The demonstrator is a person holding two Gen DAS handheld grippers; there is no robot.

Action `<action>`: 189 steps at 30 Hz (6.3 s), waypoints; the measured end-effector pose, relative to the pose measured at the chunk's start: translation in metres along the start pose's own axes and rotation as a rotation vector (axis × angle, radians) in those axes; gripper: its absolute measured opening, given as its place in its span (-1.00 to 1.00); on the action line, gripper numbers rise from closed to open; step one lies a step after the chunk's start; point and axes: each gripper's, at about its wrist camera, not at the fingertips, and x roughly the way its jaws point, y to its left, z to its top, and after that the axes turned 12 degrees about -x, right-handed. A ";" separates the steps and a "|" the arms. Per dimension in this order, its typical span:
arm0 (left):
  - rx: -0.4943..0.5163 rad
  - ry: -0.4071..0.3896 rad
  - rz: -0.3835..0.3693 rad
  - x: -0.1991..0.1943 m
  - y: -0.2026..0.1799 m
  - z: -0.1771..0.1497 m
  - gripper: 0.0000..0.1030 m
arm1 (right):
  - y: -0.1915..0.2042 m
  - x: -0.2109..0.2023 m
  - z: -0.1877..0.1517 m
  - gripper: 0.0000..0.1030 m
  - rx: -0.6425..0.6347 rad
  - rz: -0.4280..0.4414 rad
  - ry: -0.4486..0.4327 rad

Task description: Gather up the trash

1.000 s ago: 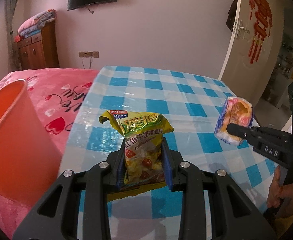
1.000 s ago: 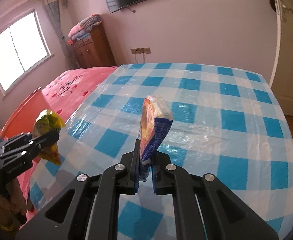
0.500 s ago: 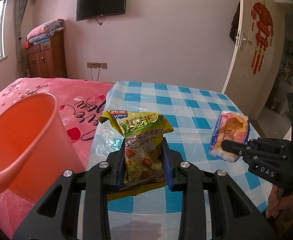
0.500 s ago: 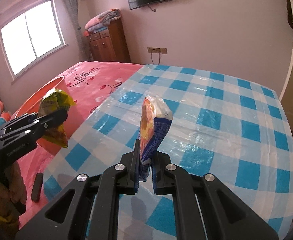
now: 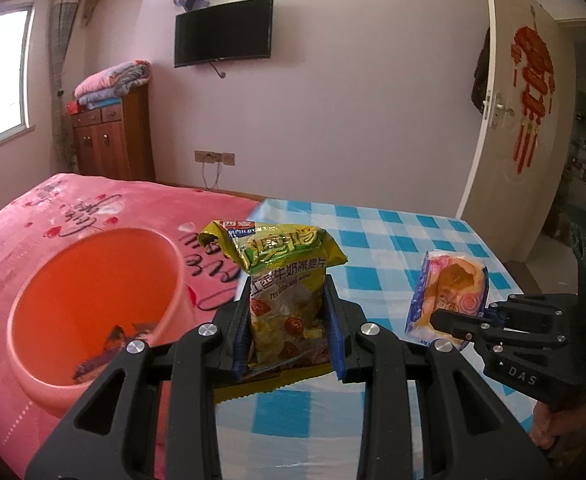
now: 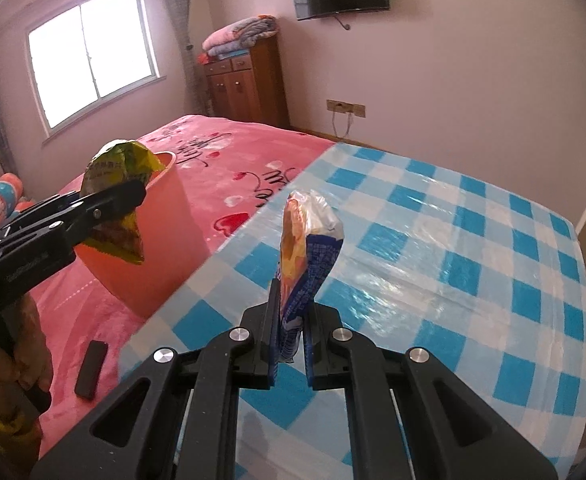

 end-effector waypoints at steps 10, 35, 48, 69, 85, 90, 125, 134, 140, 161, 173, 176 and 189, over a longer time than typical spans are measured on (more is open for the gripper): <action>-0.035 -0.054 0.075 -0.013 0.037 0.017 -0.36 | 0.033 0.010 0.035 -0.81 -0.089 0.048 -0.015; -0.166 -0.082 0.265 -0.010 0.137 0.037 -0.36 | 0.146 0.057 0.128 -0.81 -0.329 0.232 -0.049; -0.199 -0.027 0.285 0.013 0.158 0.029 -0.36 | 0.168 0.091 0.136 -0.81 -0.356 0.253 -0.011; -0.196 -0.007 0.418 0.028 0.155 0.028 0.88 | 0.117 0.077 0.127 0.74 -0.169 0.136 -0.106; -0.148 -0.037 0.415 0.021 0.124 0.033 0.92 | 0.064 0.062 0.104 0.82 -0.053 0.005 -0.111; -0.128 -0.037 0.399 0.022 0.109 0.033 0.92 | 0.050 0.057 0.094 0.82 -0.031 -0.021 -0.109; -0.021 -0.008 0.241 0.042 0.002 0.015 0.92 | -0.027 0.000 0.015 0.82 0.106 -0.213 -0.110; 0.015 0.018 0.182 0.054 -0.035 0.004 0.92 | -0.055 -0.015 -0.014 0.82 0.154 -0.273 -0.081; 0.040 0.029 0.140 0.059 -0.060 -0.004 0.92 | -0.073 -0.030 -0.032 0.82 0.191 -0.312 -0.080; 0.087 0.080 -0.002 0.072 -0.139 -0.035 0.92 | -0.111 -0.074 -0.088 0.82 0.241 -0.504 -0.064; 0.095 0.076 -0.032 0.073 -0.168 -0.049 0.92 | -0.116 -0.099 -0.113 0.82 0.244 -0.621 -0.067; 0.123 0.056 -0.012 0.070 -0.175 -0.052 0.92 | -0.116 -0.106 -0.116 0.82 0.242 -0.642 -0.075; 0.149 0.025 -0.019 0.055 -0.184 -0.054 0.92 | -0.109 -0.121 -0.118 0.83 0.229 -0.664 -0.109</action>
